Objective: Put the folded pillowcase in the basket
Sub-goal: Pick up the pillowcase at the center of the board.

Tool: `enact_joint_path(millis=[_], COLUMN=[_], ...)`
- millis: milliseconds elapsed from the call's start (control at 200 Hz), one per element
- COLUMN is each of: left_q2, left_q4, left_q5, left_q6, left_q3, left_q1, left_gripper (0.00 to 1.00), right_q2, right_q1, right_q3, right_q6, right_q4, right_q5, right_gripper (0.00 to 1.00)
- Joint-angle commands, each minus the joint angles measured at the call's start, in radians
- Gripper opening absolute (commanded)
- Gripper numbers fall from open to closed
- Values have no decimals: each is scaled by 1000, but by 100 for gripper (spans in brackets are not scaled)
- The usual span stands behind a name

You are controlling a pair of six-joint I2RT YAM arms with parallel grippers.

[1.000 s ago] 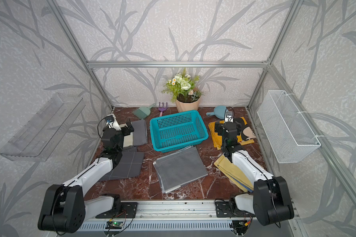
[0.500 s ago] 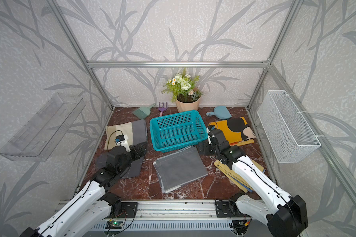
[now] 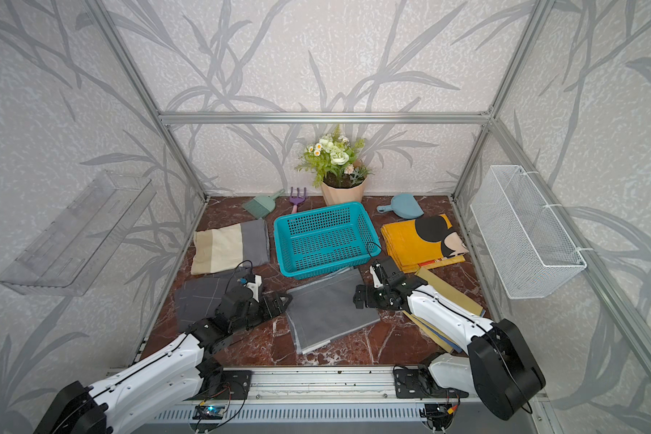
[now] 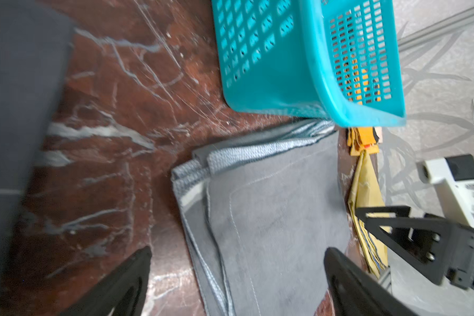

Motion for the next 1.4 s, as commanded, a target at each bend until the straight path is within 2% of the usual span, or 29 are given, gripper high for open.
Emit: enact_joint_path(millis=[0, 240, 370, 560, 635, 715, 815, 925, 995, 1020, 1230, 1395], left_q2=[31, 171, 224, 259, 255, 247, 239, 240, 241, 240, 183, 112], left_q4=[99, 180, 216, 201, 192, 177, 172, 166, 166, 165, 74, -56], left_q5=[23, 6, 5, -30, -39, -45, -52, -57, -59, -59, -85, -100], left_q6=[-59, -90, -112, -124, -126, -127, -130, -129, -127, -127, -76, 45], left_q3=[-28, -34, -44, -32, -33, -32, -37, -37, -36, -35, 19, 133], left_q1=[-32, -114, -142, -188, -196, -198, -199, -203, -203, -204, -219, -242], left_gripper=[100, 100, 100, 98, 90, 76, 51, 27, 0, 0, 0, 0], right_q2=[36, 93, 139, 171, 173, 175, 171, 170, 162, 157, 78, -68], right_q1=[1, 0, 1, 40, 54, 60, 70, 84, 98, 103, 130, 154], right_q3=[-22, -58, -72, -83, -96, -116, -146, -152, -150, -149, -113, -51], right_q6=[7, 19, 40, 72, 85, 100, 114, 114, 117, 117, 108, 100], right_q4=[79, 140, 199, 247, 262, 283, 302, 294, 280, 274, 172, 44], right_q5=[-31, 1, -55, -105, -115, -131, -139, -138, -133, -129, -88, -54], right_gripper=[99, 99, 100, 93, 84, 69, 44, 22, 5, 0, 0, 0])
